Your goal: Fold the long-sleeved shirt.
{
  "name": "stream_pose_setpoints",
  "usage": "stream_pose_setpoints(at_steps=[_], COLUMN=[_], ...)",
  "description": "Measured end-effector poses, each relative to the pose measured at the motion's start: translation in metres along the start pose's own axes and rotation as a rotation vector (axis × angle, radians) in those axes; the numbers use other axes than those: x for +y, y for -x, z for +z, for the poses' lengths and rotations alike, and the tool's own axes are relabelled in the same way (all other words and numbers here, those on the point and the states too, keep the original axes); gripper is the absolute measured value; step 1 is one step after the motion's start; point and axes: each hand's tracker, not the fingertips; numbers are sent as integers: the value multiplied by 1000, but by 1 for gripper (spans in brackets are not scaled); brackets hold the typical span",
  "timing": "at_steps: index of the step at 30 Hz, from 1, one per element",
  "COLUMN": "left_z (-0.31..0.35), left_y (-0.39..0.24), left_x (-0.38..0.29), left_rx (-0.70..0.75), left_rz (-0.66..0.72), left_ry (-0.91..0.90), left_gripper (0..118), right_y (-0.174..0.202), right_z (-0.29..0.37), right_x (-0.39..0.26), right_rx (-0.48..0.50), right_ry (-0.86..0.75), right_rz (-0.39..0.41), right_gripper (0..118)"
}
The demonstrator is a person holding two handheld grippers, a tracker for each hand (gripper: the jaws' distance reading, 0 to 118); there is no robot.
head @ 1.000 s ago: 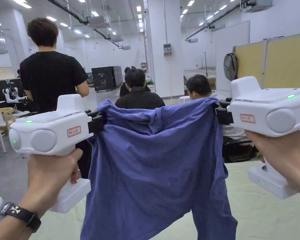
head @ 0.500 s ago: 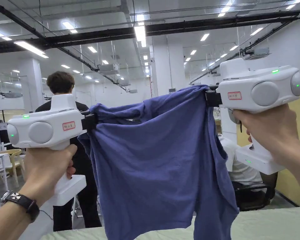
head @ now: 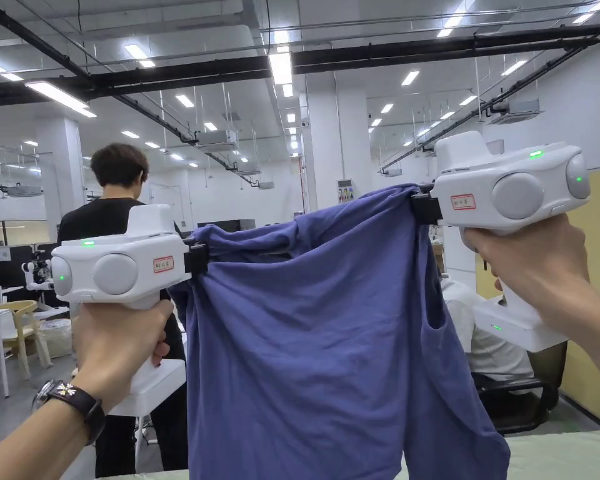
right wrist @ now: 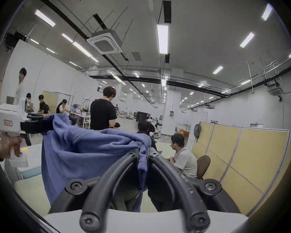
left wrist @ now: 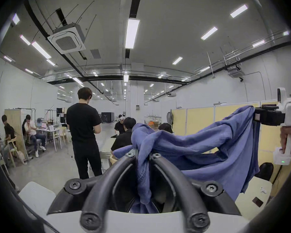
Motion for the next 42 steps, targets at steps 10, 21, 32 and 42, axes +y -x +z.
stream_pose_setpoints(at_steps=[10,21,32,42], left_z=[-86,-147,-152,-76], left_y=[6,13,4,-15], left_x=[-5,-58,-186,-327], left_rx=[23,32,-8,-29], left_rz=[-13,-61,-13,95], left_ry=[3,49,223,418], left_gripper=[10,10,10,10], right_y=[-14,-4,19,38], right_z=[-91,-154,-168,-93], right_x=[-14,-66,-197,-334], right_rx=[-13,21,91,130], right_ry=[5,39,214,433], right_rz=[-14,-50,-139,-227], right_gripper=[10,10,10,10])
